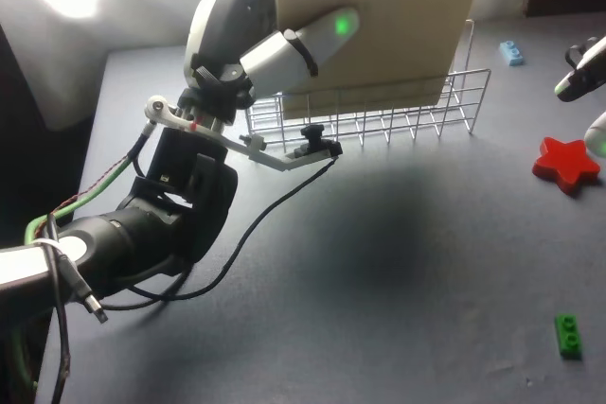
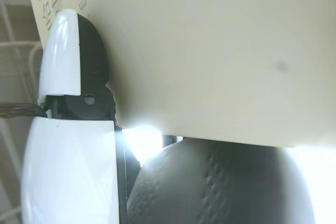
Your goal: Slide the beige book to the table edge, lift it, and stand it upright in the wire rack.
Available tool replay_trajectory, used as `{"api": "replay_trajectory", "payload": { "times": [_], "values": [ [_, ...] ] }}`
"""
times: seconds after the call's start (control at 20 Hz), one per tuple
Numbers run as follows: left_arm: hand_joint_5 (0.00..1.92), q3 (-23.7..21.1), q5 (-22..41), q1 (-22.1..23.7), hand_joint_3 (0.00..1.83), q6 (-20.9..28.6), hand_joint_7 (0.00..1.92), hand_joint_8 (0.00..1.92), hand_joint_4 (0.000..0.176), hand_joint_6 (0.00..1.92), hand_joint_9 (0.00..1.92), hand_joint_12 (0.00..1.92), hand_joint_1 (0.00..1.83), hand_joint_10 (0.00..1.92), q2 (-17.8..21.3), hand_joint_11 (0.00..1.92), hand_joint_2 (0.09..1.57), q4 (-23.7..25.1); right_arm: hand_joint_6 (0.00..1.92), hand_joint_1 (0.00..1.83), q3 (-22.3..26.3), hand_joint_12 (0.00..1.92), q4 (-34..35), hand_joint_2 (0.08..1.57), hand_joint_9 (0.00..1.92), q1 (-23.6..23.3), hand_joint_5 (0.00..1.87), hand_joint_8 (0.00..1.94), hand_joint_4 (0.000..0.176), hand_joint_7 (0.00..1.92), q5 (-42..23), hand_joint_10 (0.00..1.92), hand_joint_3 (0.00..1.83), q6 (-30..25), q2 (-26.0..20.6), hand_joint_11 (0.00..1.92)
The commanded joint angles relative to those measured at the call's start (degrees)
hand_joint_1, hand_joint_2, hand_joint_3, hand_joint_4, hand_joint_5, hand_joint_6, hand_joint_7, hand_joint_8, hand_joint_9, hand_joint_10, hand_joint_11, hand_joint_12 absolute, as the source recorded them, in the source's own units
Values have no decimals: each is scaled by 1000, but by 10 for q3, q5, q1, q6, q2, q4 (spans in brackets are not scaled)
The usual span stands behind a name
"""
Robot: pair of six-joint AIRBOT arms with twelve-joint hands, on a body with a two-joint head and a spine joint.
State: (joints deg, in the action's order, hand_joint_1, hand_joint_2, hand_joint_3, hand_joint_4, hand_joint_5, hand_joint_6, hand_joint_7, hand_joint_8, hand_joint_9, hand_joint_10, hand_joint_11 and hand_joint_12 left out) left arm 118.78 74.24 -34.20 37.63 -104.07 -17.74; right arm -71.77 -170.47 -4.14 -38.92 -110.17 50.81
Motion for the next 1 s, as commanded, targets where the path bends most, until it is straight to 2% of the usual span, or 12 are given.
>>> {"api": "replay_trajectory", "payload": {
  "times": [0.0, 0.2, 0.4, 0.7, 0.85, 0.95],
  "values": [
    [728, 1, 69, -2, 0, 12, 577, 1317, 0, 1293, 687, 1598, 1472, 1375, 0, 752, 1215, -9, 4, 232, -2, 807, -3, 1034, 303, -6, 306, 4, 0, 308, 42, 4, 1, -1, -3, 0],
    [741, 5, 70, -4, 0, 11, 567, 1331, 0, 1290, 649, 1610, 1470, 1413, -1, 742, 1221, -12, 4, 255, -2, 785, -3, 1038, 300, -6, 303, 4, 0, 305, 43, 4, 0, 1, -3, 0],
    [737, 16, 69, -5, 0, 8, 576, 1316, 0, 1275, 697, 1559, 1472, 1366, 0, 785, 1209, -27, 3, 248, -2, 840, -3, 1041, 327, -5, 321, 3, 0, 329, 43, 5, 0, 1, -3, 0],
    [719, 10, 68, -8, 0, 8, 581, 1326, 0, 1283, 678, 1599, 1471, 1403, 1, 765, 1216, -29, 0, 259, -2, 777, -3, 1031, 297, -5, 289, 2, 0, 297, 45, 1, 0, 2, -3, 0],
    [717, 10, 68, -9, 0, 8, 572, 1323, 0, 1291, 671, 1601, 1471, 1406, 1, 761, 1219, -29, 3, 256, -2, 856, -3, 1040, 321, -4, 302, 2, 0, 309, 45, 5, 1, 3, -3, 0],
    [724, 10, 68, -10, 0, 7, 586, 1316, 0, 1278, 679, 1636, 1471, 1395, 2, 736, 1218, -31, 3, 295, -2, 833, -3, 1033, 310, -4, 308, 1, 0, 307, 46, 0, 0, 5, -3, 0]
  ]
}}
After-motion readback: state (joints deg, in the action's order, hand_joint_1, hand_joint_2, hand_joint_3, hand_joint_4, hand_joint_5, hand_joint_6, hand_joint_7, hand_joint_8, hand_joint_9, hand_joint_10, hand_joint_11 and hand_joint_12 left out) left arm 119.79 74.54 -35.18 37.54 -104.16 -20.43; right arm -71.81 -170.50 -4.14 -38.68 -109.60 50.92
